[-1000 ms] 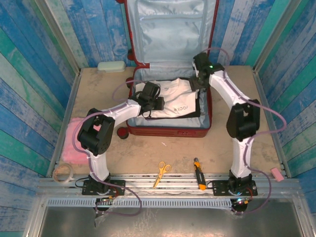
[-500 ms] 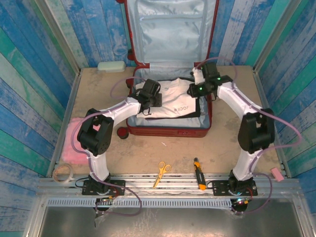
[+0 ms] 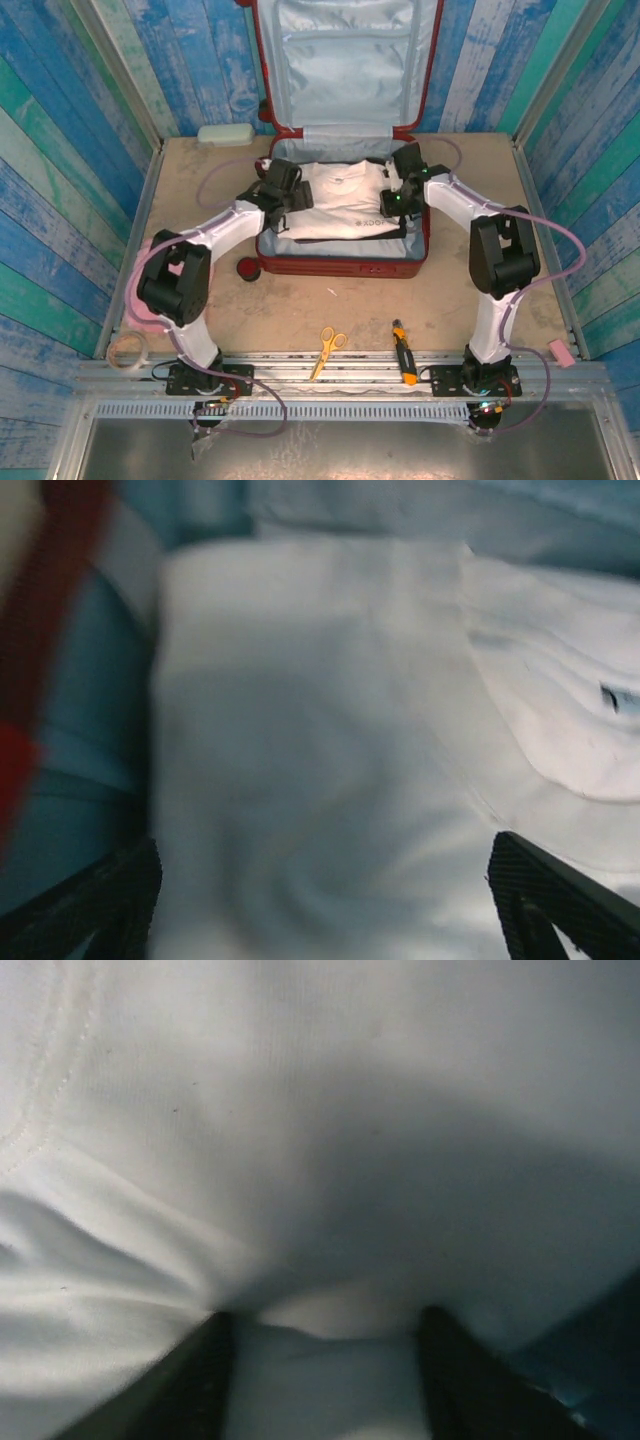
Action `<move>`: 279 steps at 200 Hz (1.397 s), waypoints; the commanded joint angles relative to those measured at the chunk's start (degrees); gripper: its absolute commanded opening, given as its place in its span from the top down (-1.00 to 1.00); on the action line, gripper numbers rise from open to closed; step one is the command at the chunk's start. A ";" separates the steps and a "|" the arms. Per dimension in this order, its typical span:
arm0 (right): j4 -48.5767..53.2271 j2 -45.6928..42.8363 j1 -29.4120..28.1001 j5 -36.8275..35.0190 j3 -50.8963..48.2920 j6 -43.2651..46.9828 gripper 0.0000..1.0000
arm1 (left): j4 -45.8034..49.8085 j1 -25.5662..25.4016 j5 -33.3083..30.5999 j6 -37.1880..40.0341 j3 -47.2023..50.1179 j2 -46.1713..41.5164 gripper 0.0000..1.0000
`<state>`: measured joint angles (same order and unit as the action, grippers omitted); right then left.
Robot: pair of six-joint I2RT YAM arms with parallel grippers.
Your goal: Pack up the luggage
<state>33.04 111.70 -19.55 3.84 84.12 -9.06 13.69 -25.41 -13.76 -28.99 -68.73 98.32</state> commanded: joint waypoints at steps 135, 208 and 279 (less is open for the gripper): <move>-9.96 -22.63 2.40 16.96 -5.98 1.07 -0.80 | 30.10 41.28 -7.48 -5.35 10.43 -24.44 -0.86; -3.99 -20.49 2.41 20.75 -3.17 0.36 -0.81 | 25.15 50.87 -7.47 0.27 11.98 -12.78 -0.87; -0.84 -20.63 2.42 16.52 -3.75 0.13 -0.82 | 24.17 53.82 -3.54 6.55 10.41 -3.41 -0.87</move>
<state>29.93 92.07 -17.17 22.17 79.83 -8.51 38.54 27.49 -18.98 -25.30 -56.47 90.48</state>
